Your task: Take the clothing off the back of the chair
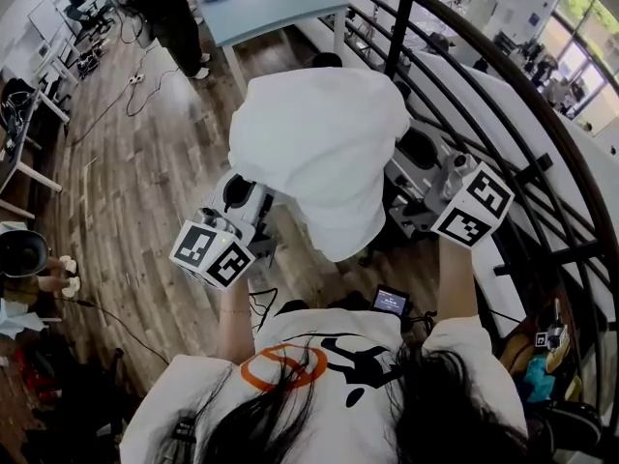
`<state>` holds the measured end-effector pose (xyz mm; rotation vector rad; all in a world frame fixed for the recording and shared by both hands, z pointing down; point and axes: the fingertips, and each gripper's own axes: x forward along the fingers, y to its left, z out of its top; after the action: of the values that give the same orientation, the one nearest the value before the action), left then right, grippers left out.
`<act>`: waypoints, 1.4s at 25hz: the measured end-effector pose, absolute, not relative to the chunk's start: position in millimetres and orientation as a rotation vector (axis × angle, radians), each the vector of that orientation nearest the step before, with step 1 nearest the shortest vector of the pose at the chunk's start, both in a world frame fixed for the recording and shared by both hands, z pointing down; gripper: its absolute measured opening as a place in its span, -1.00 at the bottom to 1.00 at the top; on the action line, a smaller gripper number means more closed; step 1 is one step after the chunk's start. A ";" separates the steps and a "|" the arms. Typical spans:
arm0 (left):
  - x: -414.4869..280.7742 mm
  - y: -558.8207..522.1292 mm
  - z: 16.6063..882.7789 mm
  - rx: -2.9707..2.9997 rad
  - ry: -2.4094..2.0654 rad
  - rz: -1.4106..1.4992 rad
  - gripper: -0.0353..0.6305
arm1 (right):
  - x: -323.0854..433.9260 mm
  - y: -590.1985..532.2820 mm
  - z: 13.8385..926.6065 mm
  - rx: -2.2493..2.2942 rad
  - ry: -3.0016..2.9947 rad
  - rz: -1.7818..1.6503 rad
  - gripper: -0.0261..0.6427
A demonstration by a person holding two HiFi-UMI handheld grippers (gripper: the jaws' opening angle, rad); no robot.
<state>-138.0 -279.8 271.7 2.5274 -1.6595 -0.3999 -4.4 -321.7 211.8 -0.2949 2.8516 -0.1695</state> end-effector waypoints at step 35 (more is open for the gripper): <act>-201.0 -195.4 310.9 2.655 -1.157 -0.389 -0.73 | -66.0 -195.5 278.1 -0.947 2.702 -0.402 -0.63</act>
<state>-201.0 -195.4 310.9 2.6550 -1.1574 -0.3885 -66.0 -195.5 278.1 -0.9475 2.7019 -0.4018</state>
